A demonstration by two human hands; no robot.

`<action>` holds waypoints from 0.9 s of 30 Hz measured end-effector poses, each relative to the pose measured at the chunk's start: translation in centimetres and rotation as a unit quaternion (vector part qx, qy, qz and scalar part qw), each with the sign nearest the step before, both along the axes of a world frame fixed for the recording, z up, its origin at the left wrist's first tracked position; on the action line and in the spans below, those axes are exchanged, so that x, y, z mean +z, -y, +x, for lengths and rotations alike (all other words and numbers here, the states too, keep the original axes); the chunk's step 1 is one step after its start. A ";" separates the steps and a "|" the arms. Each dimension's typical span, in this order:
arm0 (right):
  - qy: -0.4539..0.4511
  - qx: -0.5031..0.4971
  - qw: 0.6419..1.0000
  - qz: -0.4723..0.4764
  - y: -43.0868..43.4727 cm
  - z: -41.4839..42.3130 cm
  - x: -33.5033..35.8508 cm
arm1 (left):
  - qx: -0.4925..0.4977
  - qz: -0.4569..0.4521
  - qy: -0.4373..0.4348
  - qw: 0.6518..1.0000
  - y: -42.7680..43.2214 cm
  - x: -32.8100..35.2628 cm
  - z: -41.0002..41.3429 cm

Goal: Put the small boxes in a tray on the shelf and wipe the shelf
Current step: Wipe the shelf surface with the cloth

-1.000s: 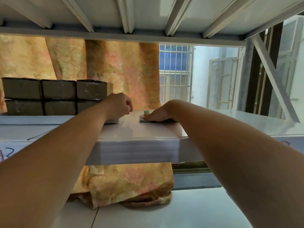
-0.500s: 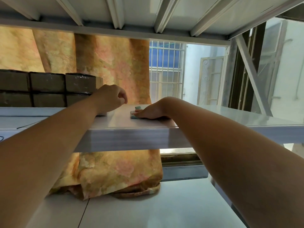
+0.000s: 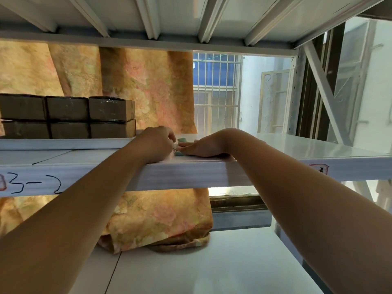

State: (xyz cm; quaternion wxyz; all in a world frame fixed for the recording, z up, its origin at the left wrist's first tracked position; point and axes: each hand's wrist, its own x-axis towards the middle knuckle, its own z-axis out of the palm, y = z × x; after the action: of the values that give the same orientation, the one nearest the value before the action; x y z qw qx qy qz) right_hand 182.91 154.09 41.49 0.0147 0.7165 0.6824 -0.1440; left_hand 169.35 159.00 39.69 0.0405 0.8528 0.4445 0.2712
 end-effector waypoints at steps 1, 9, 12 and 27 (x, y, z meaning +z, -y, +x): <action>-0.001 0.001 1.000 0.001 0.0 0.1 -0.1 | 0.006 0.002 0.004 1.000 0.0 0.0 0.0; -0.004 -0.011 1.000 0.007 0.3 1.4 -0.1 | 0.008 -0.024 -0.077 0.997 -0.1 -0.2 -0.3; 0.004 -0.020 1.000 0.003 0.7 2.5 0.0 | 0.005 -0.033 -0.087 0.996 0.3 -0.1 -0.4; 0.003 -0.158 0.987 0.005 3.4 7.0 0.3 | -0.051 -0.046 -0.137 0.988 2.6 0.0 -1.9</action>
State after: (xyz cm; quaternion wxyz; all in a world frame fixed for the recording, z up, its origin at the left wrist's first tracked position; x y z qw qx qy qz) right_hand 189.88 150.68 41.79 -0.0100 0.8161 0.5610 -0.1385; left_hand 167.45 156.43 39.70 0.0323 0.9006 0.4139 0.1291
